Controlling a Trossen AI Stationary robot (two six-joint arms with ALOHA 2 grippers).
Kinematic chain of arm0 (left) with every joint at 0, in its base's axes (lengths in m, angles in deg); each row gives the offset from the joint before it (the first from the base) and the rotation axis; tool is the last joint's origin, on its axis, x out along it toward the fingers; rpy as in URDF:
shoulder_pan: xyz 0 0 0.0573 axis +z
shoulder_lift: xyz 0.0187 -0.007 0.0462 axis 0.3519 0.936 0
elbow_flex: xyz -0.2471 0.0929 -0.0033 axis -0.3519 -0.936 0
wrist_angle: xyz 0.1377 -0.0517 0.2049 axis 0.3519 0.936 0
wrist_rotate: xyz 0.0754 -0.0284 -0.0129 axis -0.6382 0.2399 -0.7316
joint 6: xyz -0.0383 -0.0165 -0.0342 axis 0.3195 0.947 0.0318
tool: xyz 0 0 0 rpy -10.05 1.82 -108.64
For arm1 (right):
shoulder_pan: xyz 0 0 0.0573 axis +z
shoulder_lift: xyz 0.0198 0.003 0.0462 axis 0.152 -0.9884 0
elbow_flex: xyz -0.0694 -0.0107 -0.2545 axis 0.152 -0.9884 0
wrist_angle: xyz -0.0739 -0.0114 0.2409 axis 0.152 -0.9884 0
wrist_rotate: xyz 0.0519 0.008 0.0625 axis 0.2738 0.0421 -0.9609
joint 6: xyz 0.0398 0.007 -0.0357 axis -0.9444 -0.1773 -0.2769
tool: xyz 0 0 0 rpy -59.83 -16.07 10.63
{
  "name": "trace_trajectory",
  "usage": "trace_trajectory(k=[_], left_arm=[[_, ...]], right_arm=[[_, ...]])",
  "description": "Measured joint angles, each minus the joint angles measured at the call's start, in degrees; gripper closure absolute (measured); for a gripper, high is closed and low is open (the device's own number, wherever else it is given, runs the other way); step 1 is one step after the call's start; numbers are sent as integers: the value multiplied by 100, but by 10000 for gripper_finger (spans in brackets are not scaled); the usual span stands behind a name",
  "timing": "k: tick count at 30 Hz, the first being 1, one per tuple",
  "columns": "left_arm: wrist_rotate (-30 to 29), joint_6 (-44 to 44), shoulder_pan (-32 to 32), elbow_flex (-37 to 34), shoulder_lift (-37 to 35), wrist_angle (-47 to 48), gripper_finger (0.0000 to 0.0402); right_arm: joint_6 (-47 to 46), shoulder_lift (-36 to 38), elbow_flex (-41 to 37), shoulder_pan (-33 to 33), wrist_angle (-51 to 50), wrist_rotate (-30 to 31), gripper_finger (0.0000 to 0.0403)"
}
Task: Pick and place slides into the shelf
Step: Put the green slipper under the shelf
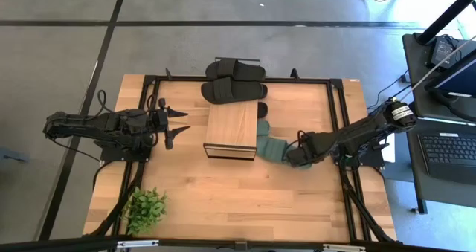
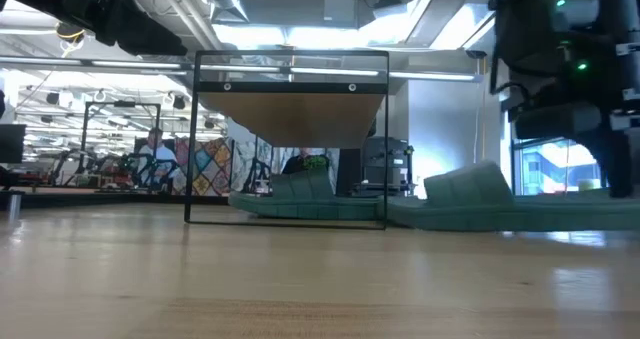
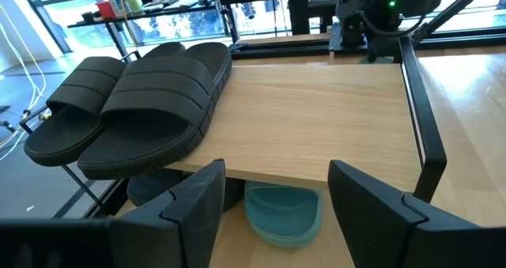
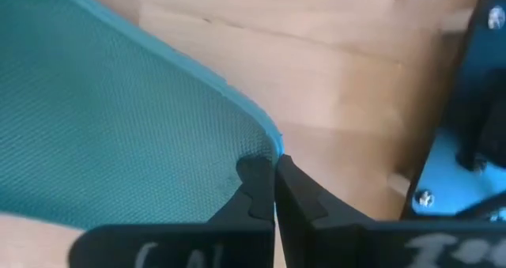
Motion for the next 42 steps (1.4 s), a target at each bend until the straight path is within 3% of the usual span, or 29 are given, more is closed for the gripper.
trace_trajectory(k=[23, 33, 35, 39, 42], left_arm=[[0, 42, 0, 0, 0, 22, 185], [-16, 80, 0, 4, 0, 119, 185], [-321, 392, 0, 9, 2, 474, 185], [-1587, 1170, 5, 9, 319, 1206, 185], [-1488, 1338, 9, 9, 592, 1241, 185]], right_arm=[[2581, 4, 10, -1402, 965, 405, 402], [3195, -173, 21, -1721, 1558, 492, 402], [3221, -257, 21, -1725, 1563, 492, 402], [3358, -390, 21, -1723, 1560, 463, 402], [3436, -433, 21, -1723, 1558, 449, 402]])
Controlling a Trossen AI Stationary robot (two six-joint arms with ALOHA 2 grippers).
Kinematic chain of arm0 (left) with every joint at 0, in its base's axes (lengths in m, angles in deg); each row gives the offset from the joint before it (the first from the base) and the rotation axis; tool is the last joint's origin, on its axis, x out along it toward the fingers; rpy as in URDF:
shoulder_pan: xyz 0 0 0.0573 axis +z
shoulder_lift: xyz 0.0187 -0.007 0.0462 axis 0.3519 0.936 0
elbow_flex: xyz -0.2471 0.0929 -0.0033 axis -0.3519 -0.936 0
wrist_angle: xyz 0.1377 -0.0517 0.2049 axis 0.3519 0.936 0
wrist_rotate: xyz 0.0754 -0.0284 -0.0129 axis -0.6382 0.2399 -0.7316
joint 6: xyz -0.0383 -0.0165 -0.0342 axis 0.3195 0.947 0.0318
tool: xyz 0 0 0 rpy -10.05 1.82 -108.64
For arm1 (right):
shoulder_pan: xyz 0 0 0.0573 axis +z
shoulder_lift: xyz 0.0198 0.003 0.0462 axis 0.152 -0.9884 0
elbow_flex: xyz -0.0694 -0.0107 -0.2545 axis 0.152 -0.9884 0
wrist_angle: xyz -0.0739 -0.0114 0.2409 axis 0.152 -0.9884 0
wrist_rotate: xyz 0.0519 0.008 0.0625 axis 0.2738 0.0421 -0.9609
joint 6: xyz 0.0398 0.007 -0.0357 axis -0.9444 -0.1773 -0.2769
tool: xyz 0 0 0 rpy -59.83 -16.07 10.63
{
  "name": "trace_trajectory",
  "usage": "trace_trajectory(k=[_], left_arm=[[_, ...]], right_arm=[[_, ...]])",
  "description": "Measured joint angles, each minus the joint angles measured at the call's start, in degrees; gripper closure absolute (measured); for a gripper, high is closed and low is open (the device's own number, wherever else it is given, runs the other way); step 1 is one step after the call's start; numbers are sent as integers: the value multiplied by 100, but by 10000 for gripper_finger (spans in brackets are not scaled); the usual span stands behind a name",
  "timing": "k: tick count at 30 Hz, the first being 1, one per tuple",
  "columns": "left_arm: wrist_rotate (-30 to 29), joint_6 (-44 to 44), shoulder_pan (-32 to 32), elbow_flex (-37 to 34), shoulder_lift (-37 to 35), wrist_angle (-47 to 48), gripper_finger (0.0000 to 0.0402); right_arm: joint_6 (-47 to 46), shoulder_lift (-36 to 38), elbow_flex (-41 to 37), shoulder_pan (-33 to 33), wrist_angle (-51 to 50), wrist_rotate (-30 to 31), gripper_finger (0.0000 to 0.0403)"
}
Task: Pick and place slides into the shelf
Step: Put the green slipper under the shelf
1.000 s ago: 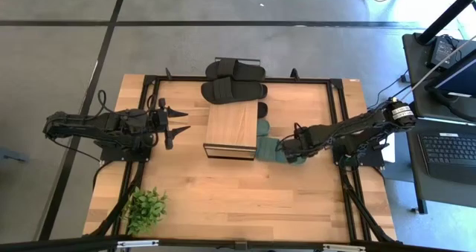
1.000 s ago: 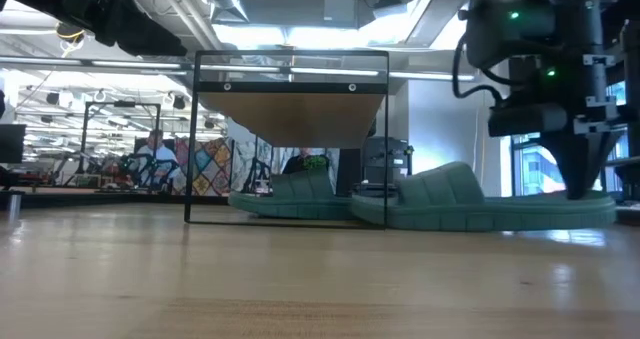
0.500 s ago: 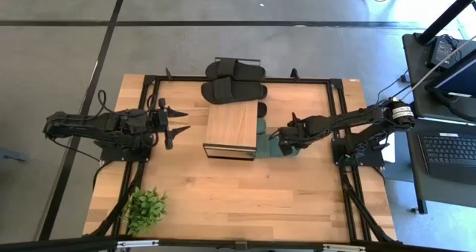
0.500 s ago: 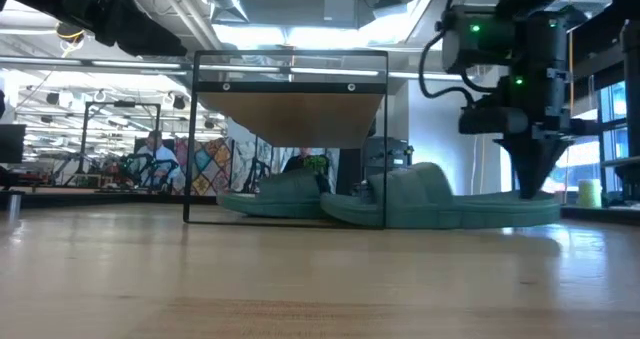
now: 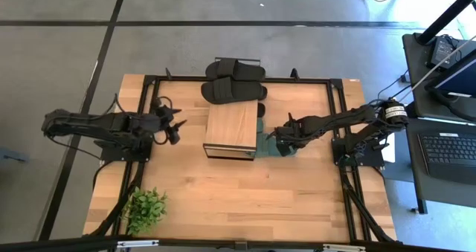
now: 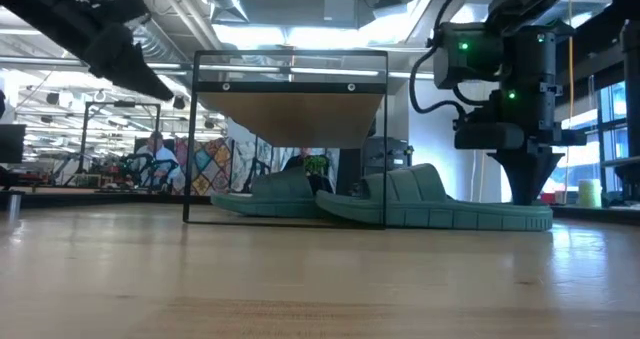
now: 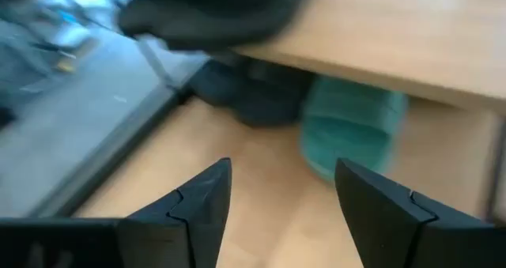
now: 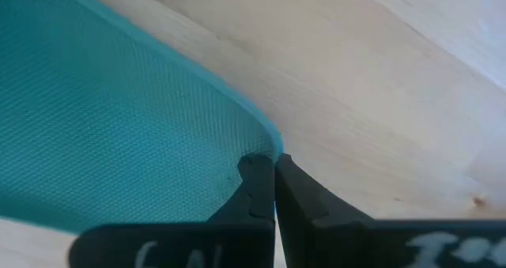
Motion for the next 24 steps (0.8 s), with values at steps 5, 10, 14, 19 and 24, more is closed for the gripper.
trace_trajectory(k=[5, 10, 14, 19, 24], left_arm=[[642, 344, -1, 0, 774, -104, 185], [844, 225, 0, 0, 1594, -630, 185], [891, 52, 15, 0, 2190, -1210, 185], [899, 49, 275, 0, 2816, -1418, 185], [932, 51, 633, -4, 3383, -1636, 185]], right_arm=[[61, -4, 0, 0, 21, -2, 403], [82, -6, 0, 2, 26, -7, 403], [76, -6, 0, 2, 28, -11, 403], [83, -9, 0, 2, 33, -11, 403], [85, -9, -2, 2, 40, -9, 403]])
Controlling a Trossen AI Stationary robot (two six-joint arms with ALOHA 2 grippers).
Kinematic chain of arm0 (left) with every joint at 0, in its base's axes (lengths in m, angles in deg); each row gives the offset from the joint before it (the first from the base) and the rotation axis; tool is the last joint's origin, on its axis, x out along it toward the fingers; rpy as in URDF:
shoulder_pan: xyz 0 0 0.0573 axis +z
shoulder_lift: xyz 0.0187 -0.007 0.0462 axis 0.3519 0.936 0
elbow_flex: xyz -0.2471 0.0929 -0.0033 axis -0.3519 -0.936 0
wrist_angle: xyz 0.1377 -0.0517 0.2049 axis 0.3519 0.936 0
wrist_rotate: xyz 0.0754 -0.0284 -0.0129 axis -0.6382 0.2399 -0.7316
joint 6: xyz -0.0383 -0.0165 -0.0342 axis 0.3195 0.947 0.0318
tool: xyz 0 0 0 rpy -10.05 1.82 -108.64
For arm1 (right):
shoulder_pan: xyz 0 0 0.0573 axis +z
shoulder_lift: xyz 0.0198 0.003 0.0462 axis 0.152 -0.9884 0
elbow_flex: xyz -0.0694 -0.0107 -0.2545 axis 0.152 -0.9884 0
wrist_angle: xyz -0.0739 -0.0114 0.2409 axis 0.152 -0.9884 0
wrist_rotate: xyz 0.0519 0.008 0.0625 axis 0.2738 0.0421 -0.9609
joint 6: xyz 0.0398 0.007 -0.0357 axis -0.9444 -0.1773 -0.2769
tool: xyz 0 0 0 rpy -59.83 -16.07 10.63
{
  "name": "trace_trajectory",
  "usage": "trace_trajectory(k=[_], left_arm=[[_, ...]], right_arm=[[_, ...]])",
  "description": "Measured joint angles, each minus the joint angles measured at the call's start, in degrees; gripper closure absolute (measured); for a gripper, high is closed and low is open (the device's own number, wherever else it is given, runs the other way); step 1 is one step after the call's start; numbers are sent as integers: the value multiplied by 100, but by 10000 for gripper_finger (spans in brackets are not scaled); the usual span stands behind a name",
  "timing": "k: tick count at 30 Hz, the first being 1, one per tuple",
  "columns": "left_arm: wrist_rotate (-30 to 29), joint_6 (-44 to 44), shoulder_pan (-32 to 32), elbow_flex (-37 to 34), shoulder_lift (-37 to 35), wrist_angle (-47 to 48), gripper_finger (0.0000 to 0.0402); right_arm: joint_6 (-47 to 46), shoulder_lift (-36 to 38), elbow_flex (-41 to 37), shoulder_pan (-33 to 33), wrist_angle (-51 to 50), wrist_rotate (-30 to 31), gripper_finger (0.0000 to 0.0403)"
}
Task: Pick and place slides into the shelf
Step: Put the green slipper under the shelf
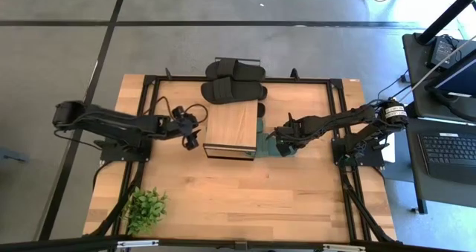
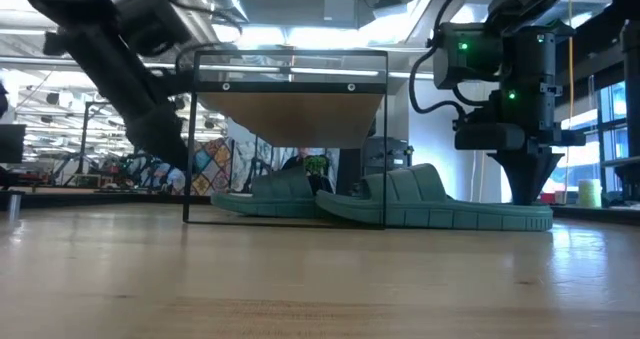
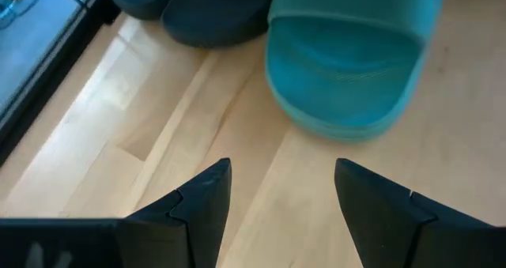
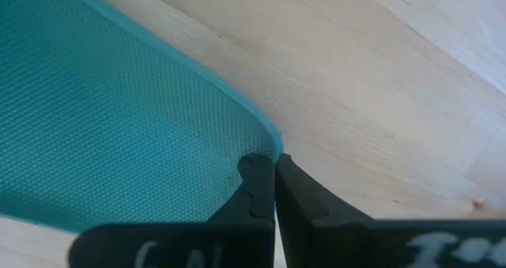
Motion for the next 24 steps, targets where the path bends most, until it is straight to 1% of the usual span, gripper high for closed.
trace_trajectory(k=[5, 9, 17, 24], left_arm=[[67, -28, 264, 0, 498, -351, 185], [212, -32, 368, 0, 760, -478, 185], [448, -202, 379, -4, 1020, -1041, 185], [453, -242, 379, -4, 1256, -1079, 185]], right_arm=[[1, 0, -4, 0, 21, -1, 403], [0, 0, -6, 0, 24, -1, 403], [-2, 0, -7, 0, 41, -2, 403], [-5, -2, -9, 0, 48, -2, 402]])
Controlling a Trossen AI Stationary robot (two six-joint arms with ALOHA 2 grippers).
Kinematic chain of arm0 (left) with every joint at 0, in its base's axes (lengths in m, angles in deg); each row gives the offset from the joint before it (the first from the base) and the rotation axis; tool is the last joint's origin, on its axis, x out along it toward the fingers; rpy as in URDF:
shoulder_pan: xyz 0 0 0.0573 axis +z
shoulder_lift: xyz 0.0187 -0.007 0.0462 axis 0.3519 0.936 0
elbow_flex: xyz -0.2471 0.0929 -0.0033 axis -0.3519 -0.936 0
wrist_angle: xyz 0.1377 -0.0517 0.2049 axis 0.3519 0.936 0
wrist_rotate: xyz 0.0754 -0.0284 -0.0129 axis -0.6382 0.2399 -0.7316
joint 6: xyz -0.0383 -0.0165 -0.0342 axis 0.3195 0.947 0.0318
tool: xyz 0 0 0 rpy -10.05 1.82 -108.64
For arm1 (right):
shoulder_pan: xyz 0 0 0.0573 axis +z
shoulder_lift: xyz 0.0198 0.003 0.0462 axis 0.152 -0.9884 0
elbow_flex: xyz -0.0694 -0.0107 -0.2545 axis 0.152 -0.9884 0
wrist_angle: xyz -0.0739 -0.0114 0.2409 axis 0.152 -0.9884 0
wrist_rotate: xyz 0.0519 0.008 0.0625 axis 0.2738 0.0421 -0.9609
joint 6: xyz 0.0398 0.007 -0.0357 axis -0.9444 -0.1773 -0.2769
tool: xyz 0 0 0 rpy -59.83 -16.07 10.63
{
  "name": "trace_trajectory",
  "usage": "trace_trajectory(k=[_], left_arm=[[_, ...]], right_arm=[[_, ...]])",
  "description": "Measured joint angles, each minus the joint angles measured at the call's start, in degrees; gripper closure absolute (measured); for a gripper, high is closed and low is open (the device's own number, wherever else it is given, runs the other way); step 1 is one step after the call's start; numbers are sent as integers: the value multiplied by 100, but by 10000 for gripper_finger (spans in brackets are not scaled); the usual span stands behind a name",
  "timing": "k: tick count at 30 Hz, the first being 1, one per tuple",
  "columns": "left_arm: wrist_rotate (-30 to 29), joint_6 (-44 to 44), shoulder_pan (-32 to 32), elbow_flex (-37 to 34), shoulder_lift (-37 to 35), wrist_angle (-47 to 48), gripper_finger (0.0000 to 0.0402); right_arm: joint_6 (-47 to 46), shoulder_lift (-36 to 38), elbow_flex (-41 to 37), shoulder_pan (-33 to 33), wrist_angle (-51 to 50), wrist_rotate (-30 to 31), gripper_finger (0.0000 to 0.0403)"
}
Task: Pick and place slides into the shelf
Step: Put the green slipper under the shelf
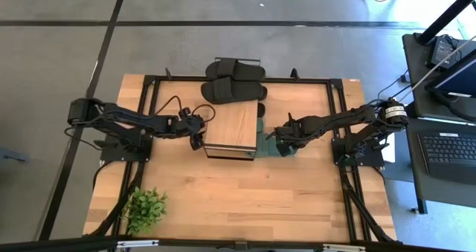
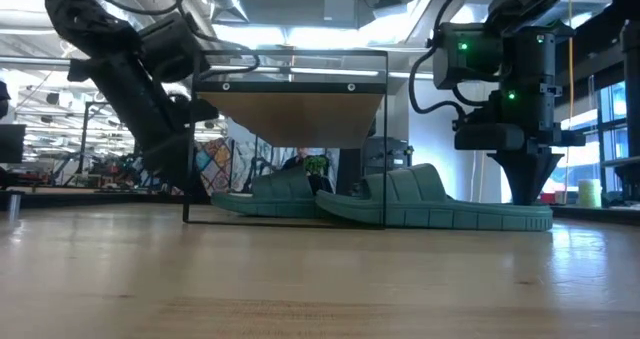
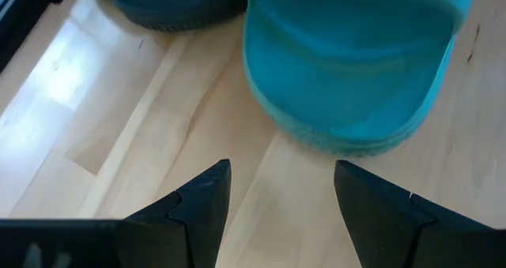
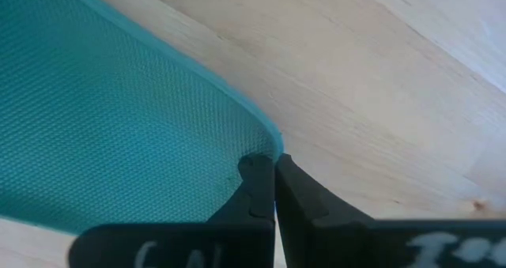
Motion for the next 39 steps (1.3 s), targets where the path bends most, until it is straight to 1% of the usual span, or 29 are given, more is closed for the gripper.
trace_trajectory(k=[6, 18, 30, 39], left_arm=[[-8, -11, 11, 0, 174, -342, 185], [-13, -7, 210, 0, 186, -335, 185], [0, -4, 214, 0, 186, -334, 185], [21, -2, 212, 0, 184, -334, 185]], right_arm=[[5, 0, -2, 4, 170, -14, 402], [154, -4, -2, 2, 966, -31, 402], [261, -4, -2, 2, 1688, -24, 402], [-72, -112, -2, 0, 1947, -13, 402]])
